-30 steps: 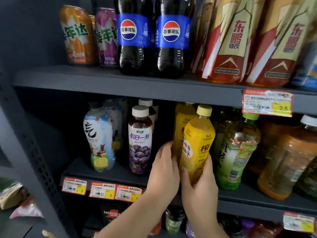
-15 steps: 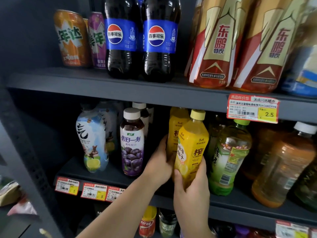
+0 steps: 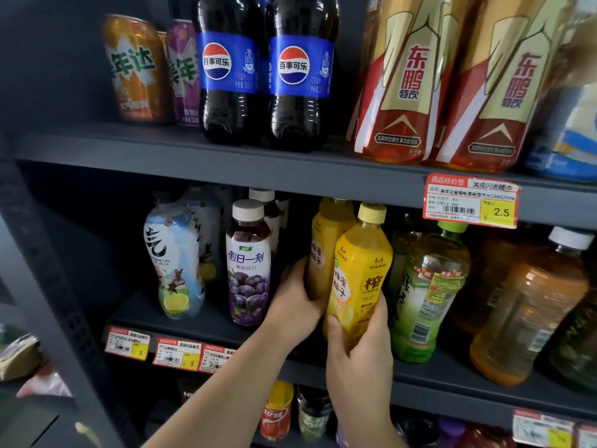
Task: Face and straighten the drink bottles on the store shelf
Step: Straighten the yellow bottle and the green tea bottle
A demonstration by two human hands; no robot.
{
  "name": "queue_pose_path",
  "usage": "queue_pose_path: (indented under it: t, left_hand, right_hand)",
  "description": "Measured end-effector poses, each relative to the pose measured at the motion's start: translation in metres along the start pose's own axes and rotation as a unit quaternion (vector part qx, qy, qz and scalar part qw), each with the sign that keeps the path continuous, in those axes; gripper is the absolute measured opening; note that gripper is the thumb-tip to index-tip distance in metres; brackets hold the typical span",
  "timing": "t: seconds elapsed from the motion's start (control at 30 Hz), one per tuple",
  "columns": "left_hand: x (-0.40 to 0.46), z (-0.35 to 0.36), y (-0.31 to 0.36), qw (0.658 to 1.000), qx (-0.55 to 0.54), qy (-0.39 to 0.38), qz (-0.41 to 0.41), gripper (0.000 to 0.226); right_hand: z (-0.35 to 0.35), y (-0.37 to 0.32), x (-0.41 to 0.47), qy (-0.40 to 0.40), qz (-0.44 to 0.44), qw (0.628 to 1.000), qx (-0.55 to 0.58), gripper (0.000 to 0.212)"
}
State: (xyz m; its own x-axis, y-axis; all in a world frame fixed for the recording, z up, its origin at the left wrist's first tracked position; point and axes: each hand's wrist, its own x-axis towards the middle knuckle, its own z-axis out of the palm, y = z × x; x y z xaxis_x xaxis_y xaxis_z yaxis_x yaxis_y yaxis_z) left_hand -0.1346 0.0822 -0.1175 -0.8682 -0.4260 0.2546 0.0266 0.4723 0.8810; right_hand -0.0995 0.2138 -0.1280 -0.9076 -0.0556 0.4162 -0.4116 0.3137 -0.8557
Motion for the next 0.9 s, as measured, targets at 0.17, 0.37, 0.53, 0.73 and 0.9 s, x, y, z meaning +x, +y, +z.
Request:
queue_pose_path:
  t: [0.17, 0.37, 0.53, 0.73, 0.9]
  left_hand:
    - [0.0004, 0.0004, 0.0002, 0.999, -0.024, -0.025, -0.019, 0.071]
    - [-0.0008, -0.0031, 0.0016, 0.998, -0.046, -0.030, -0.037, 0.076]
    - [-0.0008, -0.0016, 0.0002, 1.000, -0.005, 0.003, -0.024, 0.073]
    - [-0.0009, 0.0028, 0.0024, 0.999, 0.043, 0.001, 0.001, 0.063]
    - [-0.0011, 0.0011, 0.0026, 0.998, 0.055, -0.014, 0.001, 0.062]
  right_hand:
    - [0.0005, 0.0003, -0.0005, 0.008, -0.007, 1.000, -0.007, 0.073]
    - [0.0004, 0.0024, 0.0009, 0.013, -0.012, 1.000, -0.002, 0.074]
    - [0.0013, 0.0037, 0.0006, 0.012, -0.009, 1.000, 0.006, 0.074]
    - [0.0019, 0.0056, 0.0008, 0.017, -0.010, 1.000, 0.003, 0.073]
    - [0.0024, 0.0070, 0.0006, 0.018, -0.011, 1.000, 0.000, 0.072]
